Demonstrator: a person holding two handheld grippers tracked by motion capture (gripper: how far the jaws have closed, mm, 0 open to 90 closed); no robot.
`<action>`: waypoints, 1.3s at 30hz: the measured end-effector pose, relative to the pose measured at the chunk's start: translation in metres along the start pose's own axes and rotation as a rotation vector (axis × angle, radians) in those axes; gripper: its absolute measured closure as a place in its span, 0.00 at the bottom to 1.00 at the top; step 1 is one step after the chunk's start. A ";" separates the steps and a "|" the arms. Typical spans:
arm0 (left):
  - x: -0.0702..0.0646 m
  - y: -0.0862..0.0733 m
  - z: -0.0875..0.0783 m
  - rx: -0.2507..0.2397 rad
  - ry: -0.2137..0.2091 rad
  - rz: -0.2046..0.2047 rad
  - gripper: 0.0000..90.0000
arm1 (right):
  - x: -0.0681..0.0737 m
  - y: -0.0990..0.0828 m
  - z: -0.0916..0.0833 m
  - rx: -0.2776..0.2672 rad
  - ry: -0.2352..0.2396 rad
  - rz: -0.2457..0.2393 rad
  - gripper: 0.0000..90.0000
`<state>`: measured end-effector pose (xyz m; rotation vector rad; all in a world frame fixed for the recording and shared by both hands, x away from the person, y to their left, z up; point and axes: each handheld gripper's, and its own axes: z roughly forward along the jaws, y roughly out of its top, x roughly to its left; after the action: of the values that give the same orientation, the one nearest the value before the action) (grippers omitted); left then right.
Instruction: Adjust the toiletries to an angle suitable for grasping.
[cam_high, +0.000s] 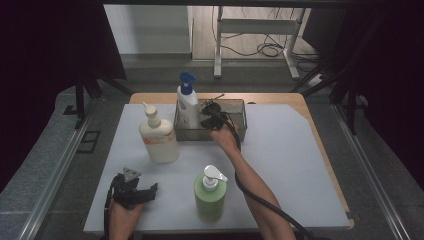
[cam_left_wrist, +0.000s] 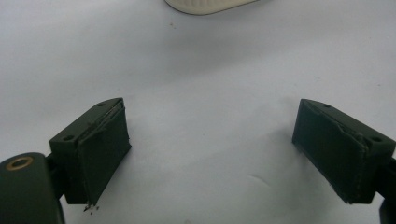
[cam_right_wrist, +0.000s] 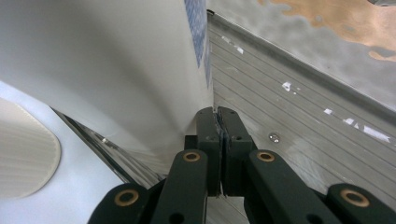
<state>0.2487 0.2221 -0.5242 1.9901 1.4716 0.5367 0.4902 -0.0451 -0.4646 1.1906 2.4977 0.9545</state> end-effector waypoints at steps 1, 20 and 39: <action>0.000 0.000 0.000 0.000 0.000 0.000 0.11 | 0.001 0.000 0.000 -0.001 0.000 -0.003 0.98; 0.000 0.000 0.000 0.000 0.000 0.000 0.11 | 0.020 0.007 0.010 -0.003 0.037 -0.030 0.95; 0.000 0.001 0.001 0.000 0.001 0.000 0.11 | 0.027 0.009 0.008 -0.016 0.037 -0.058 0.95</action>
<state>0.2495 0.2214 -0.5241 1.9899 1.4725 0.5373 0.4825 -0.0167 -0.4629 1.0986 2.5341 0.9887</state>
